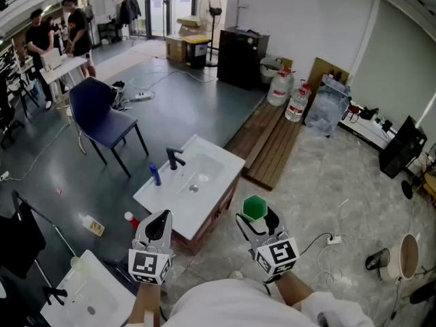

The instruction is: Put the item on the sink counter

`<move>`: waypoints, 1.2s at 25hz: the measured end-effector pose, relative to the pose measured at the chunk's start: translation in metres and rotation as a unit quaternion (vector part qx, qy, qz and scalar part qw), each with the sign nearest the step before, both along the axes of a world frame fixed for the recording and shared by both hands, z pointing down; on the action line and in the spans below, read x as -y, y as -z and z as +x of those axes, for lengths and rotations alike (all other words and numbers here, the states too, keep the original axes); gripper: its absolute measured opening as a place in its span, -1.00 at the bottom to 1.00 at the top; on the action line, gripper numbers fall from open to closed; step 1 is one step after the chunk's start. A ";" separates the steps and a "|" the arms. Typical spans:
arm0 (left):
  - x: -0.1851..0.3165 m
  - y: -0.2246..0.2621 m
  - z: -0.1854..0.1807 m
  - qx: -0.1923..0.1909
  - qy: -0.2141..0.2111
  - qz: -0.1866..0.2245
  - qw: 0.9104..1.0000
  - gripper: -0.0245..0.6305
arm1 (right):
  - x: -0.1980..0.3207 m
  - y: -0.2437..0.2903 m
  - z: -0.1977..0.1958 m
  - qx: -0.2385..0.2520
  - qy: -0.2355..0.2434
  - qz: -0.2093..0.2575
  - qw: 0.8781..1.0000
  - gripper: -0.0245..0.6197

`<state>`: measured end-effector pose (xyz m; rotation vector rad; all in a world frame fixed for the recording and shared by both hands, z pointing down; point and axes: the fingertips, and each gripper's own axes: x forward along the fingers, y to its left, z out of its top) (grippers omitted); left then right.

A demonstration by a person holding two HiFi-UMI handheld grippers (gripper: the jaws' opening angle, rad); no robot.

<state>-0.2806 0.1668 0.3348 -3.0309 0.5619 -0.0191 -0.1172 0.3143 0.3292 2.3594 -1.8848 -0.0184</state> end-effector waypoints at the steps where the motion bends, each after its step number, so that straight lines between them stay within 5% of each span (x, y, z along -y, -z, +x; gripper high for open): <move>1: 0.001 0.000 0.000 0.000 0.003 0.001 1.000 -0.91 | 0.002 0.000 0.001 0.000 0.003 0.000 1.000 0.07; 23: 0.018 -0.010 0.017 0.007 -0.002 -0.005 1.000 -0.91 | 0.030 -0.004 0.005 0.001 0.020 0.001 1.000 0.01; 30: 0.022 -0.009 0.053 0.012 -0.015 0.000 1.000 -0.91 | 0.052 -0.001 0.020 0.010 0.030 0.027 0.999 0.00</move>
